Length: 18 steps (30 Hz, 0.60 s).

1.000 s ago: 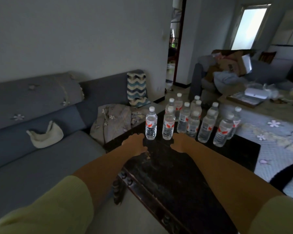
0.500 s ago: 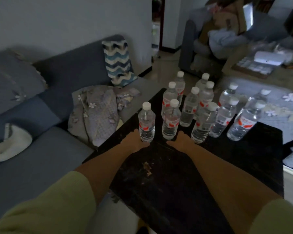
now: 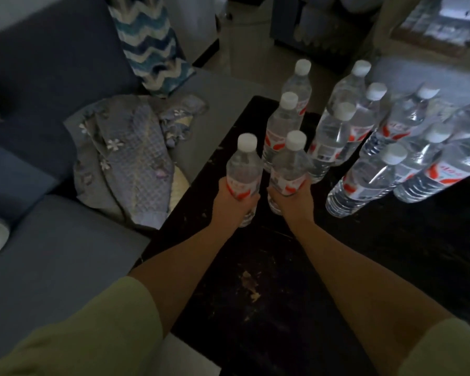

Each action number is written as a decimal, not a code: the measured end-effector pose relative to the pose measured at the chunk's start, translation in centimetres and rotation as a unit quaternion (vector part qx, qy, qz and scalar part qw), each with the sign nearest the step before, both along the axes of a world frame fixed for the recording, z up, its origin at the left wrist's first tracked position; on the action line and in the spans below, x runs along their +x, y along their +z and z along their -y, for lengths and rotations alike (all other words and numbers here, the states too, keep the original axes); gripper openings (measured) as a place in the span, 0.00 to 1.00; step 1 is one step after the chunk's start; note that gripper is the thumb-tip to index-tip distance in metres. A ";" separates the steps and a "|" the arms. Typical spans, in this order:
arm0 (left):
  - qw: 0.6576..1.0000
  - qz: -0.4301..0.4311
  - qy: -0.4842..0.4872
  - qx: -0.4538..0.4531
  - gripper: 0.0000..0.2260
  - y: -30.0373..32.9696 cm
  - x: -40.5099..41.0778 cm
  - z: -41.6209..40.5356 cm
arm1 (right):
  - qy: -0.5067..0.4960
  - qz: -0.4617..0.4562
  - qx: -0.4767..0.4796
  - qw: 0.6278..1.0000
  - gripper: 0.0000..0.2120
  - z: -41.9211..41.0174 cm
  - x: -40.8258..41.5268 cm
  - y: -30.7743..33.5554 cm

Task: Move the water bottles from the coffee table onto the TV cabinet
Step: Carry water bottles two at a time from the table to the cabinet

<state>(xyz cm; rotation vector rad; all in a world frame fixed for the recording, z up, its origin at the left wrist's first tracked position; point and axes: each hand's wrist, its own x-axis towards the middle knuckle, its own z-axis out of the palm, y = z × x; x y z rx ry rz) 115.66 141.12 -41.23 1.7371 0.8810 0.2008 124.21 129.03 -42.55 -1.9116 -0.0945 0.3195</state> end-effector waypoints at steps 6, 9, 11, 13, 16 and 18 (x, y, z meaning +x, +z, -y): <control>1.000 0.004 0.025 -0.012 0.29 -0.5 2.0 -1.4 | 0.040 0.003 -0.036 0.999 0.33 -0.3 1.3 0.5; 1.000 -0.002 0.018 -0.013 0.30 -0.8 2.0 -1.9 | 0.060 0.000 -0.053 0.997 0.32 0.6 1.2 0.6; 1.000 -0.015 0.008 -0.009 0.31 -0.6 1.9 -2.0 | 0.065 -0.004 -0.067 0.996 0.32 1.3 1.0 0.9; 1.000 -0.026 0.001 -0.002 0.32 0.0 1.6 -1.5 | 0.067 0.004 -0.084 0.994 0.34 2.3 0.8 1.3; 1.000 -0.029 -0.006 0.000 0.31 1.2 1.1 -0.1 | 0.063 0.026 -0.091 0.994 0.34 4.1 0.3 2.5; 1.000 -0.023 -0.013 0.007 0.31 1.9 0.7 1.2 | 0.062 0.041 -0.091 0.993 0.33 5.4 -0.2 3.4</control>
